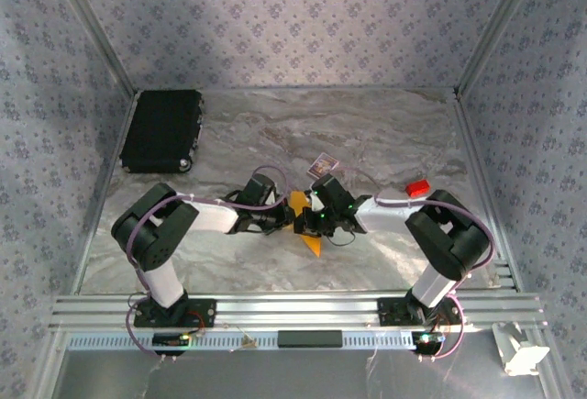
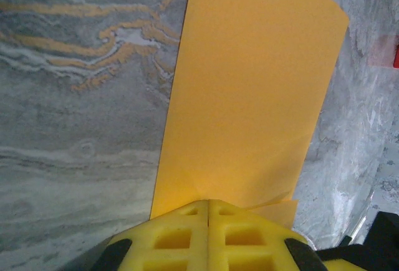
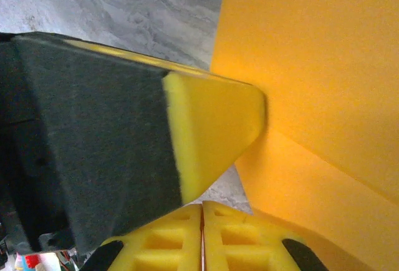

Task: Fold a paper plane with a square sheet of paper (pick it up from the middle)
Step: Third fold the triangle at the center of the table.

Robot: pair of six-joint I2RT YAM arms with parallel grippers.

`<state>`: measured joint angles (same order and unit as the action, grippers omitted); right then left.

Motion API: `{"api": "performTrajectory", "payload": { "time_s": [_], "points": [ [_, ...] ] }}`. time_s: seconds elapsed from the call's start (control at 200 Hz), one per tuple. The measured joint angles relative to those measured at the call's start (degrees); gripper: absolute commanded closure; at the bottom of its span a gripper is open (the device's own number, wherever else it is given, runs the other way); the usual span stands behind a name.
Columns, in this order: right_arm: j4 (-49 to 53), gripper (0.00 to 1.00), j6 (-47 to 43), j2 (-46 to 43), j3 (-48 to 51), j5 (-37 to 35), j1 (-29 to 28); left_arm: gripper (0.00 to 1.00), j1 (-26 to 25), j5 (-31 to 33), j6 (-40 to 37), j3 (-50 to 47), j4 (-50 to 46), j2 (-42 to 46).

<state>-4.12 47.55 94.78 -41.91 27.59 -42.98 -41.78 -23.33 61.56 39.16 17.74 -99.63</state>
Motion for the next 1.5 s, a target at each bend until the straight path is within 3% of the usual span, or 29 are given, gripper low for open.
{"api": "performTrajectory", "payload": {
  "time_s": [0.315,0.72,0.954,1.094,1.374,1.499],
  "points": [
    [-3.39,0.88,0.04,-2.78,6.82,0.26,0.24,1.0,0.0,0.0,0.02,-0.28,0.35,0.11],
    [4.13,0.84,-1.79,-23.93,22.18,-0.33,1.42,1.0,0.04,0.9,1.55,-2.1,1.49,1.36],
    [8.33,0.83,-2.1,-33.38,22.88,-1.86,4.66,1.0,-1.22,4.17,4.85,-3.76,2.45,2.89],
    [8.28,0.85,-2.54,-30.8,18.64,-1.86,4.98,1.0,-2.64,6.95,7.08,-4.55,3.41,3.43],
    [2.78,0.84,-2.58,-13.16,10.16,1.6,3.41,1.0,-5.35,11.17,10.99,-6.32,5.62,4.39],
    [1.97,0.84,-2.58,-9.27,9.42,2.58,1.97,1.0,-5.49,11.47,11.61,-6.34,5.68,4.39]
  ]
}}
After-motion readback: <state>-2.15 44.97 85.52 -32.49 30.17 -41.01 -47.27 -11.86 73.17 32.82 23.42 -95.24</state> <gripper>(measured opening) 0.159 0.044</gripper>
